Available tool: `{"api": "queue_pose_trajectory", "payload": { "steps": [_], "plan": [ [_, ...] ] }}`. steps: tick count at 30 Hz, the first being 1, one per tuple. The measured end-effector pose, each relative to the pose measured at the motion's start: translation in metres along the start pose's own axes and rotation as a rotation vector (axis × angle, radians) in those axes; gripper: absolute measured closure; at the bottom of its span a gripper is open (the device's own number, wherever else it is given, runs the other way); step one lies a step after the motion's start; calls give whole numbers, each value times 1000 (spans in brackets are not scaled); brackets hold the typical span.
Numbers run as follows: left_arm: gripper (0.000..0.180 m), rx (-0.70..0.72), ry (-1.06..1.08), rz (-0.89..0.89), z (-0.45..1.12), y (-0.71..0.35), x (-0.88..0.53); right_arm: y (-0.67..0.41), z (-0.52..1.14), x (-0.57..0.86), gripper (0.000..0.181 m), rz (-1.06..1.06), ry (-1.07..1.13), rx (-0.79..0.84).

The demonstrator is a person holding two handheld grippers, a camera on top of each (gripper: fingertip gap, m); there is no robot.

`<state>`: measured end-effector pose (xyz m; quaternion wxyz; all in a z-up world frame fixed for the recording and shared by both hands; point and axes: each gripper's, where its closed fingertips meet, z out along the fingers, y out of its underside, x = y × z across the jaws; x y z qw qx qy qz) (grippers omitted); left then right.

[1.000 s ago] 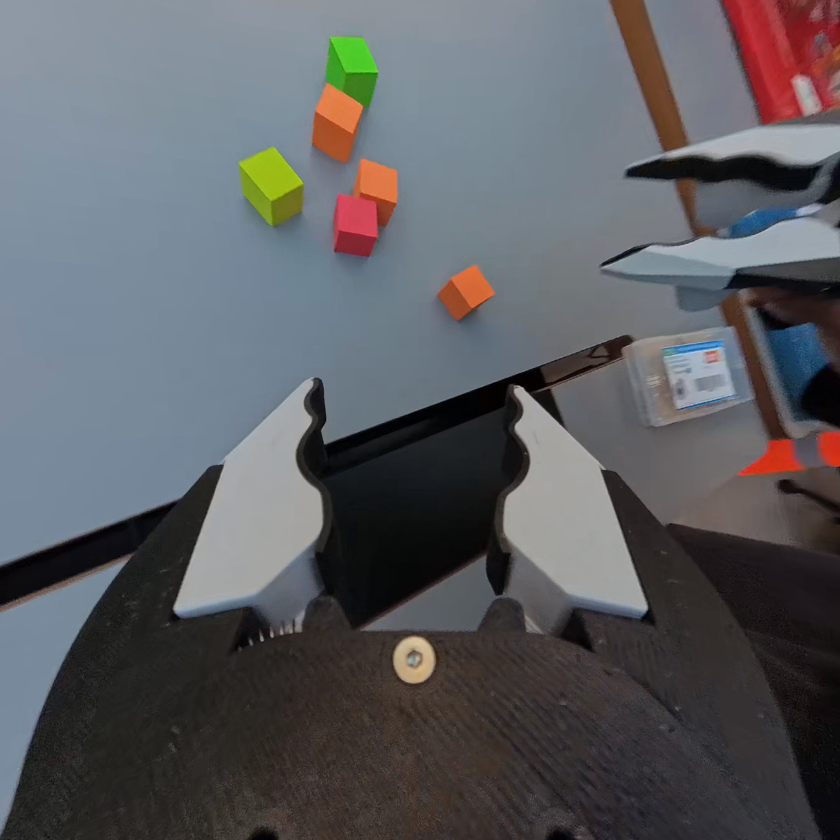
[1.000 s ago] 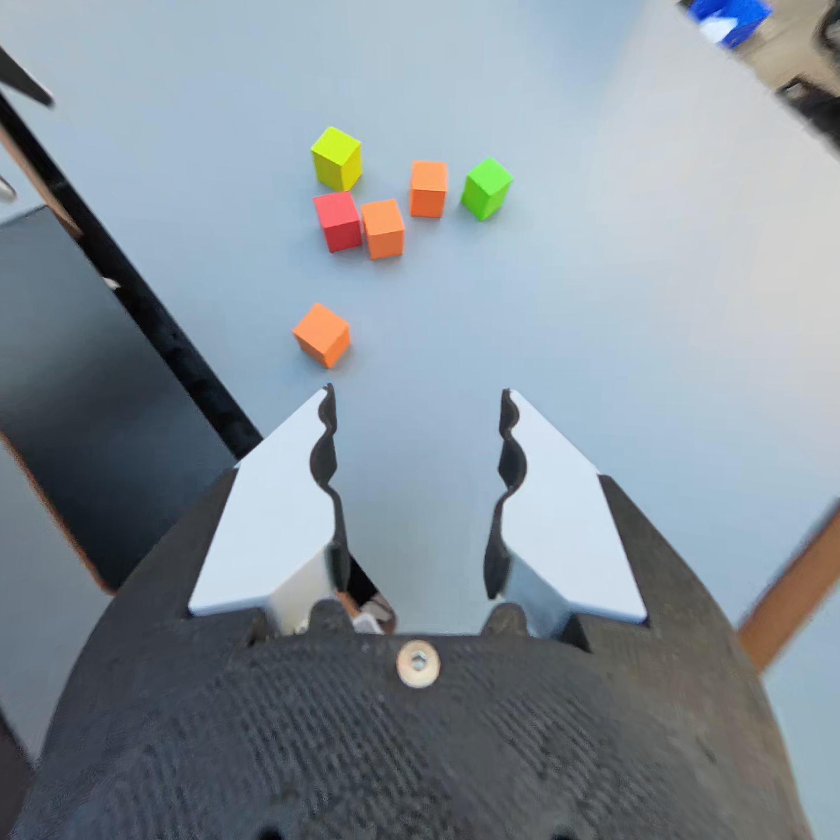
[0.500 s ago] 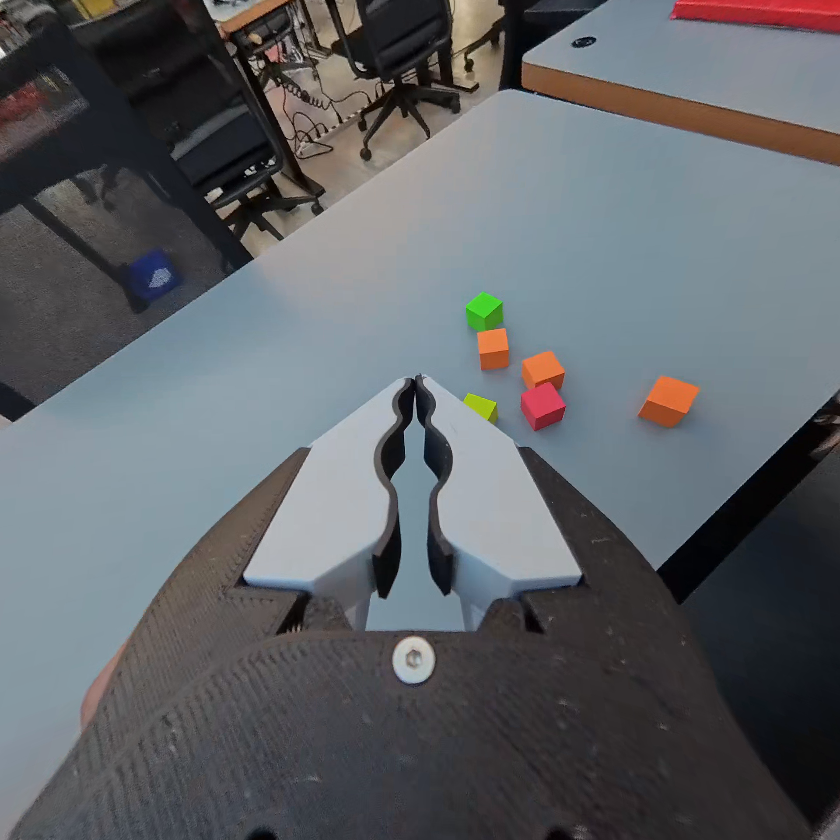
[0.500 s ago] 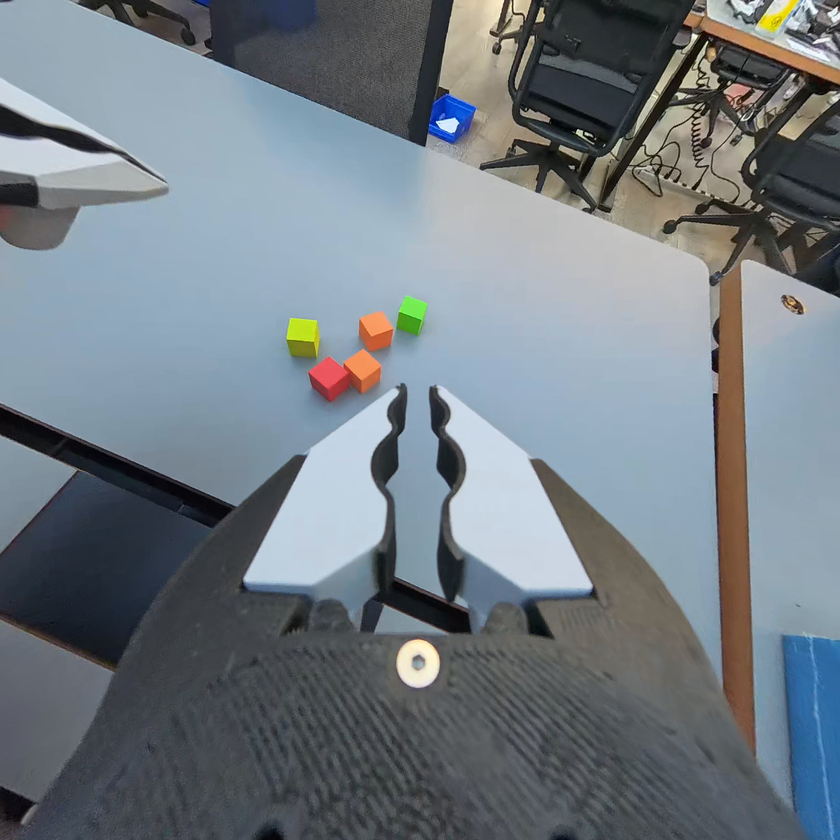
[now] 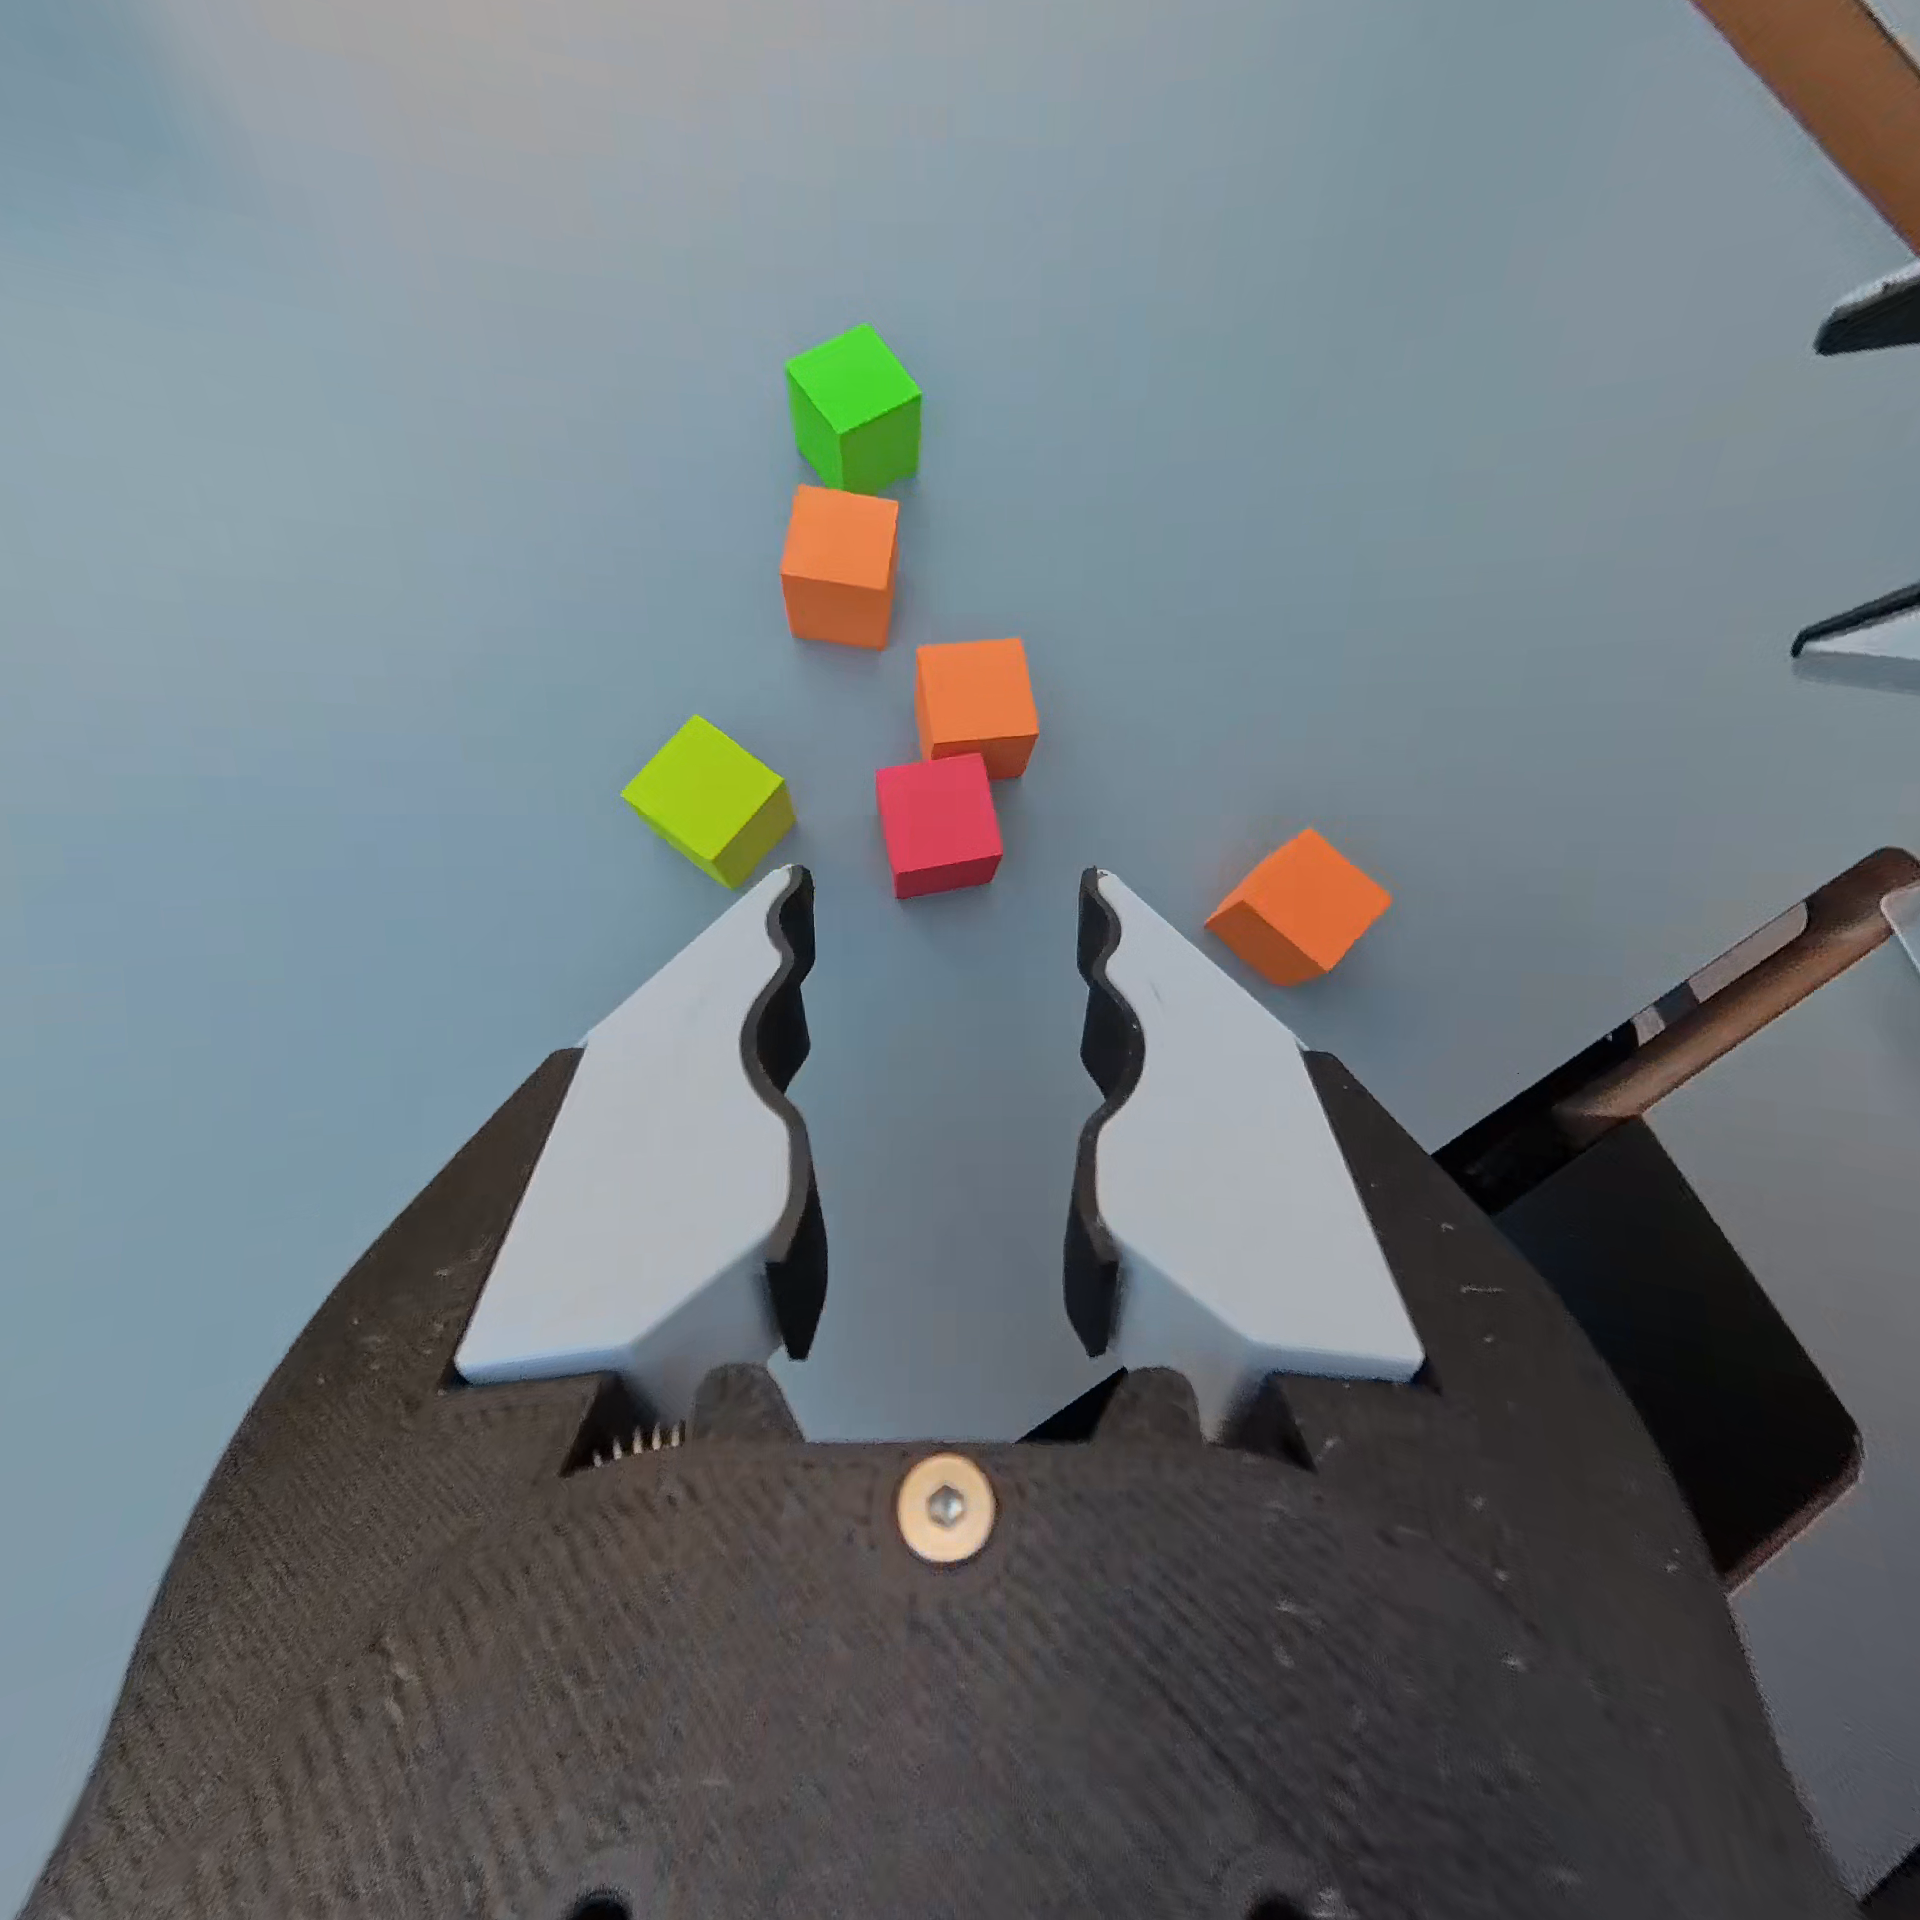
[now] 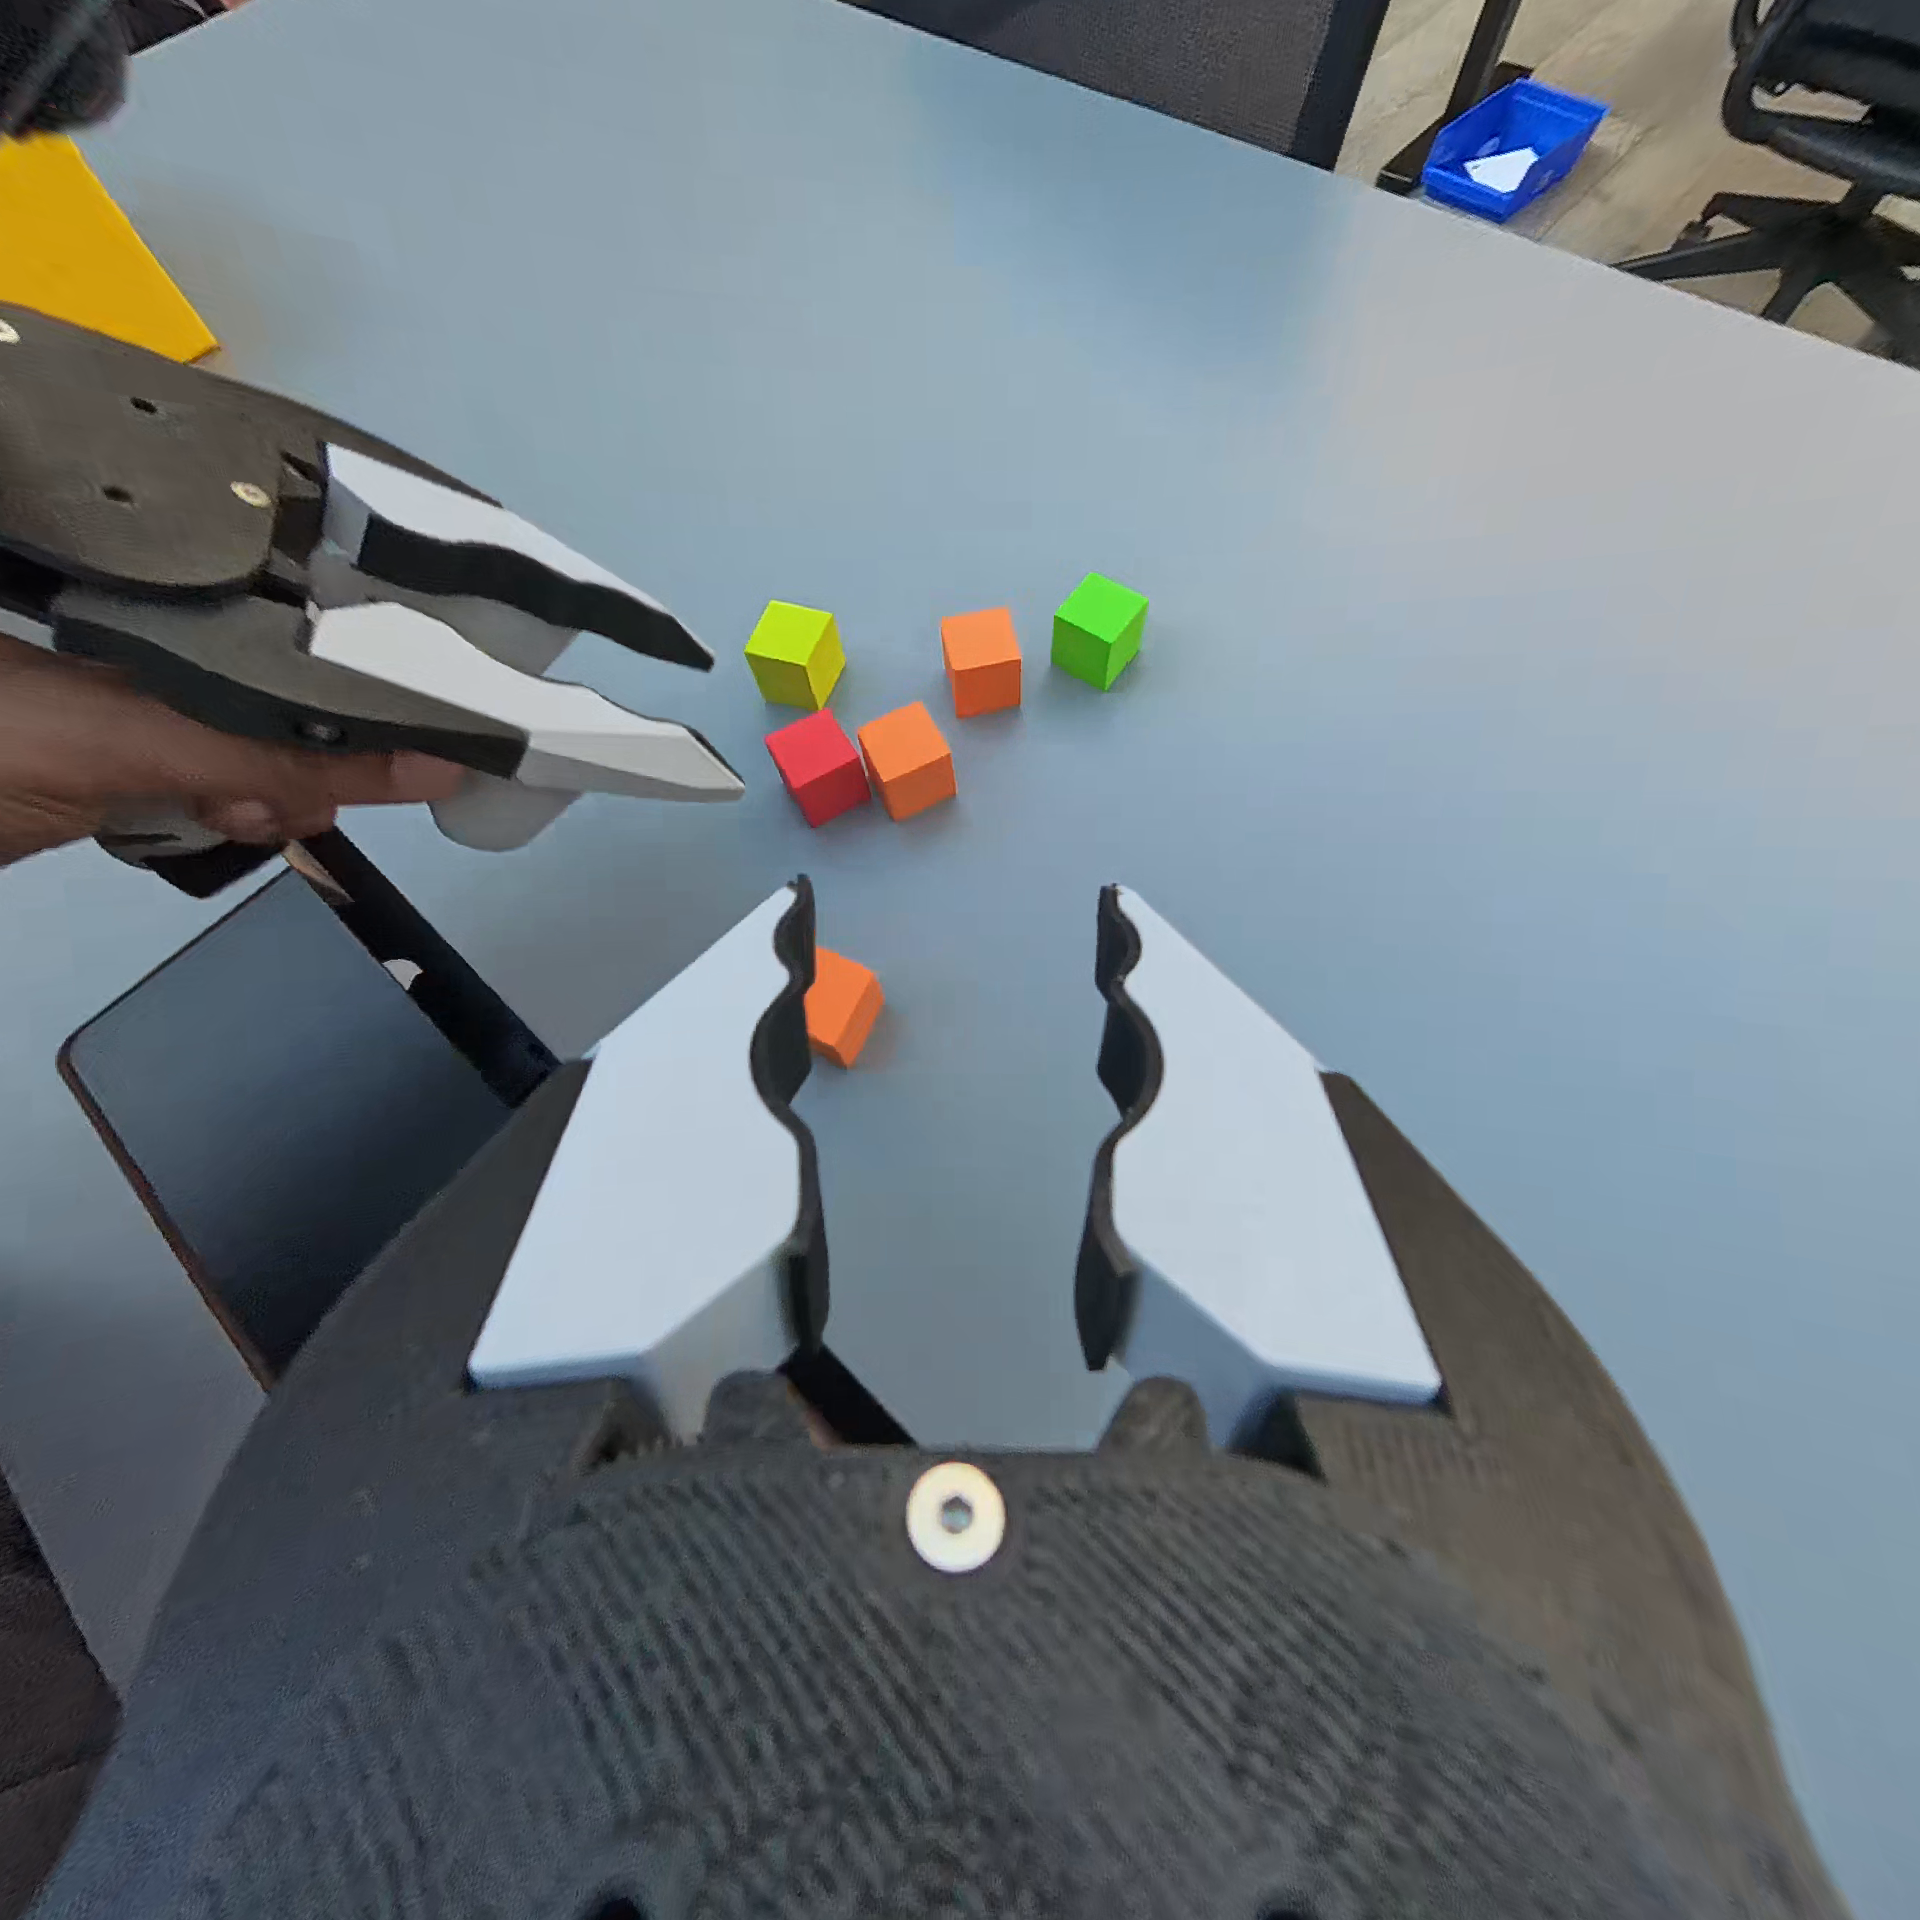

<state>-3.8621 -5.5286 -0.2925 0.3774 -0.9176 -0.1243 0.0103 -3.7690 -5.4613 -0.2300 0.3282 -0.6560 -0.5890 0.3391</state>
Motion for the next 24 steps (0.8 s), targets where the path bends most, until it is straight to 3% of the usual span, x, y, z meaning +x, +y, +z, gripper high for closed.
{"api": "queue_pose_trajectory", "payload": {
  "steps": [4,6,7,13,16,19,24],
  "plan": [
    [124,-66,-34,18,39,11,-2,-7,29,17,125,-50,-48,-36],
    [133,-113,-25,40,54,19,-4,-8,48,16,124,-60,-73,-70],
    [153,-85,-25,44,54,13,-6,-8,58,13,124,-63,-87,-88],
    [155,15,41,17,12,3,-15,9,109,-12,127,-160,-172,-199],
    [155,36,54,-40,-18,15,-22,17,127,-18,134,-181,-192,-229],
    [155,37,39,-116,-42,33,-25,23,135,-15,156,-174,-192,-258],
    [154,42,31,-186,-61,50,-17,2,98,-4,157,-87,-191,-170]
  ]
}}
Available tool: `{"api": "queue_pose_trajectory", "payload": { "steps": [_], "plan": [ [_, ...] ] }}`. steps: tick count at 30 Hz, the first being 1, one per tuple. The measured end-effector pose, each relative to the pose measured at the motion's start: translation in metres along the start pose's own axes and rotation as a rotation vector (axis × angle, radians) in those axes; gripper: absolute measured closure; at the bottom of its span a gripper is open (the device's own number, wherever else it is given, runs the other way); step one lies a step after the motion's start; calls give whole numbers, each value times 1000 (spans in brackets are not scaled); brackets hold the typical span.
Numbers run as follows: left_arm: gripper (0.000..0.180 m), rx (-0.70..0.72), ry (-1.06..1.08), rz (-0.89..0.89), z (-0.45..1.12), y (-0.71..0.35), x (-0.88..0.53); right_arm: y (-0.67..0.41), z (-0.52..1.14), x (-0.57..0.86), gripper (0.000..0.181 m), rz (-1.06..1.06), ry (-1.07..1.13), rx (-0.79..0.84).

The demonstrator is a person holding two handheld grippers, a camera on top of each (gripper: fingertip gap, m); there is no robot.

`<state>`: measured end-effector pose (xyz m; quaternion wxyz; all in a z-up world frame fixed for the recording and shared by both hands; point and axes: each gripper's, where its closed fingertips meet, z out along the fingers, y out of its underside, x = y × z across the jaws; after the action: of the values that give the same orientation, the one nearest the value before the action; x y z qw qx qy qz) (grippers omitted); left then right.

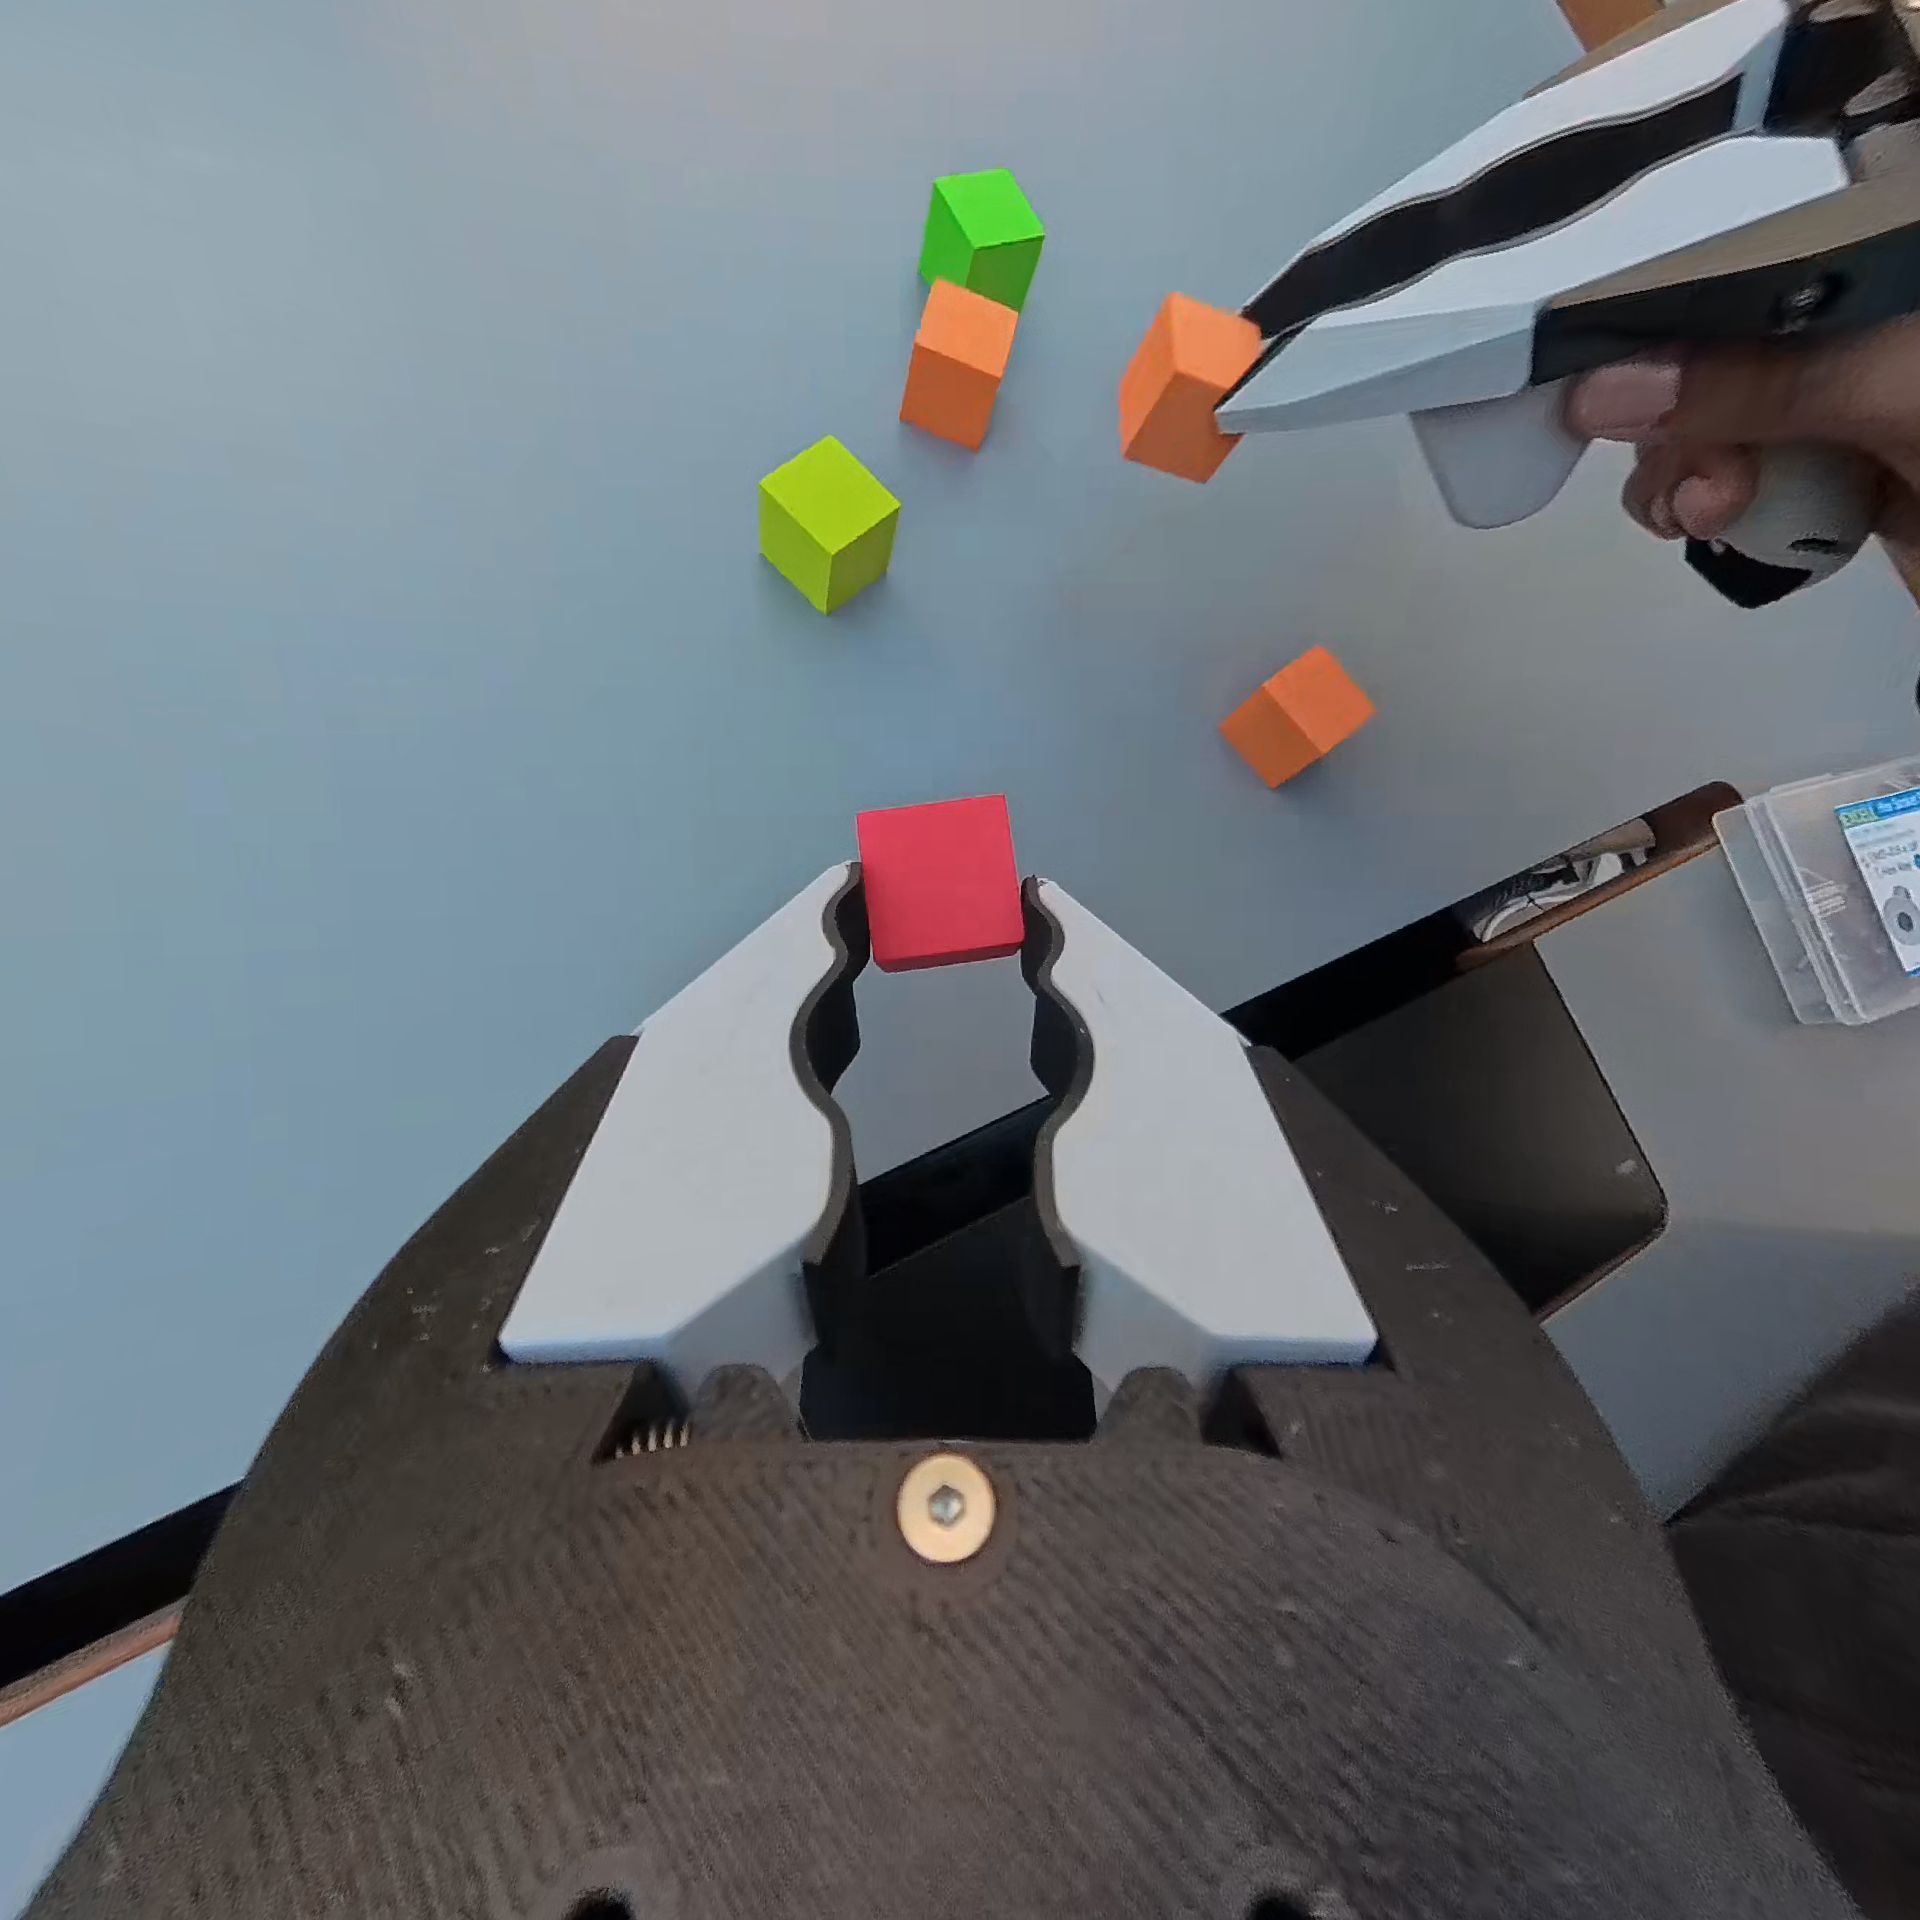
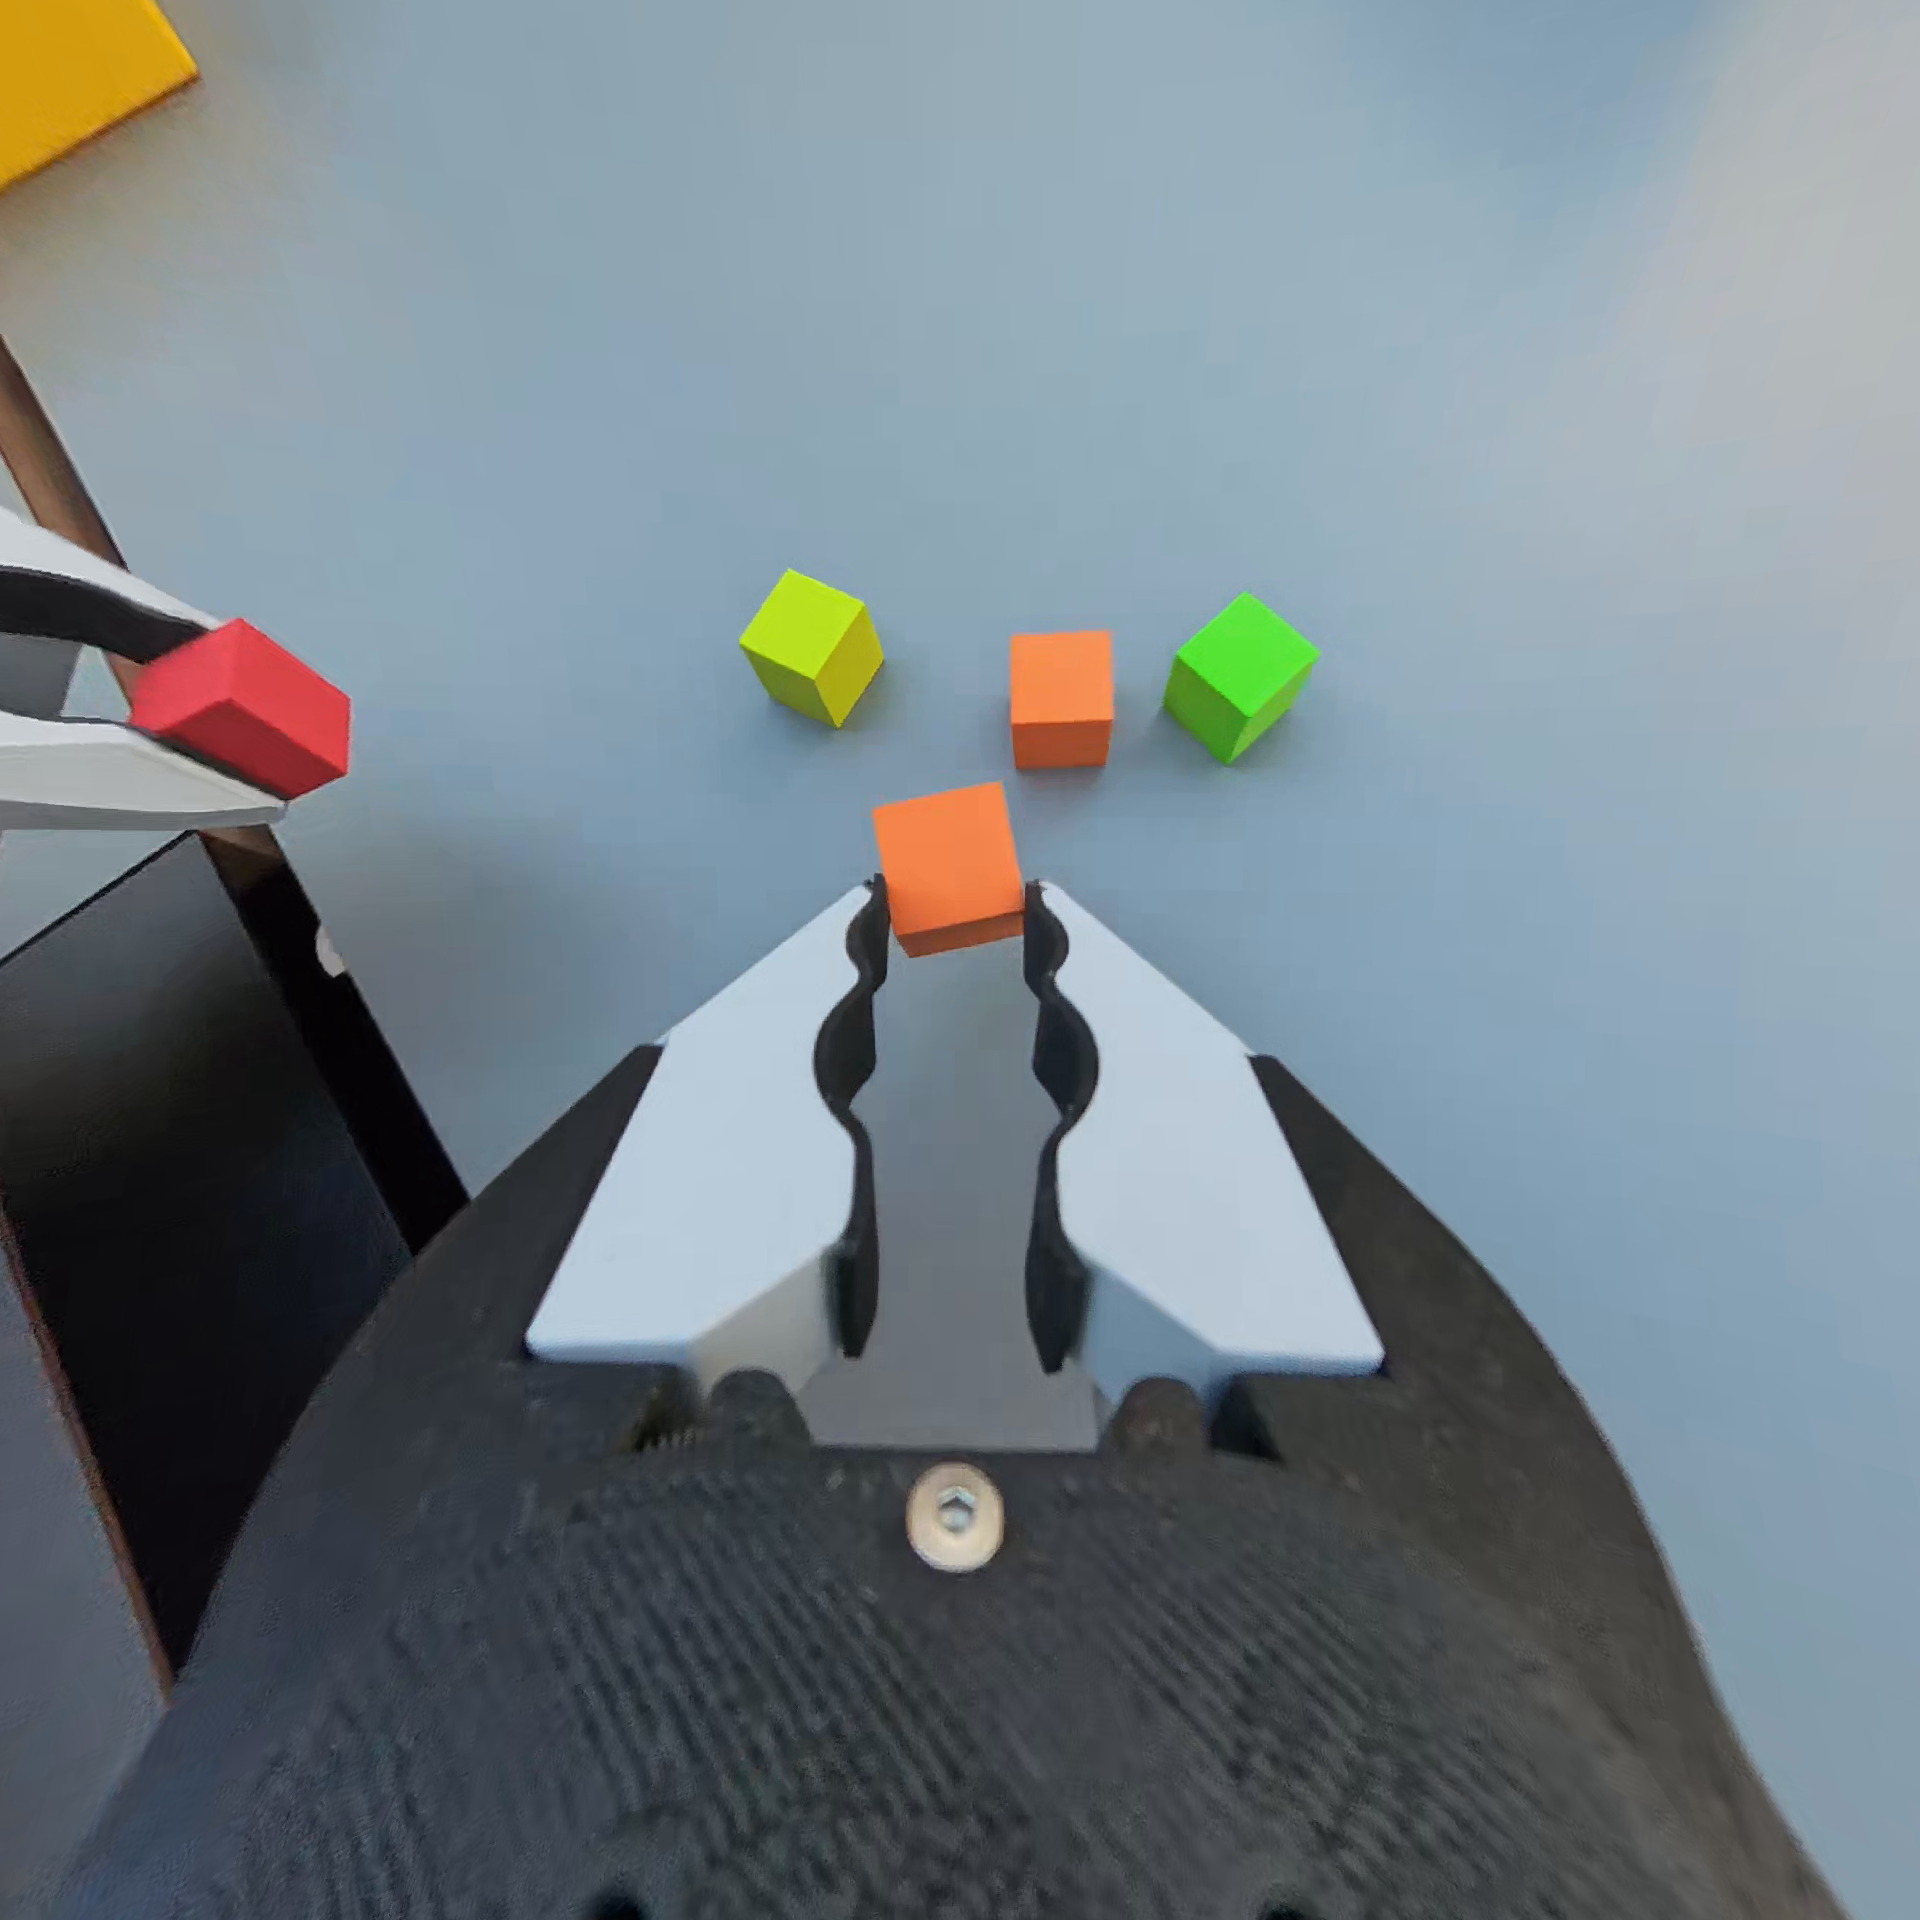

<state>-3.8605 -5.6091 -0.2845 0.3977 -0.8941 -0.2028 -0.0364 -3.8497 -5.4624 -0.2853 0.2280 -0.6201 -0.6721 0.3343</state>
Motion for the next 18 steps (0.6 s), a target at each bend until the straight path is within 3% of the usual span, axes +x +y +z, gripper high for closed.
{"api": "queue_pose_trajectory", "payload": {
  "steps": [18],
  "plan": [
    [154,-37,153,181,21,-20,66,54,-32,-51,156,-145,-27,-38]
  ]
}}
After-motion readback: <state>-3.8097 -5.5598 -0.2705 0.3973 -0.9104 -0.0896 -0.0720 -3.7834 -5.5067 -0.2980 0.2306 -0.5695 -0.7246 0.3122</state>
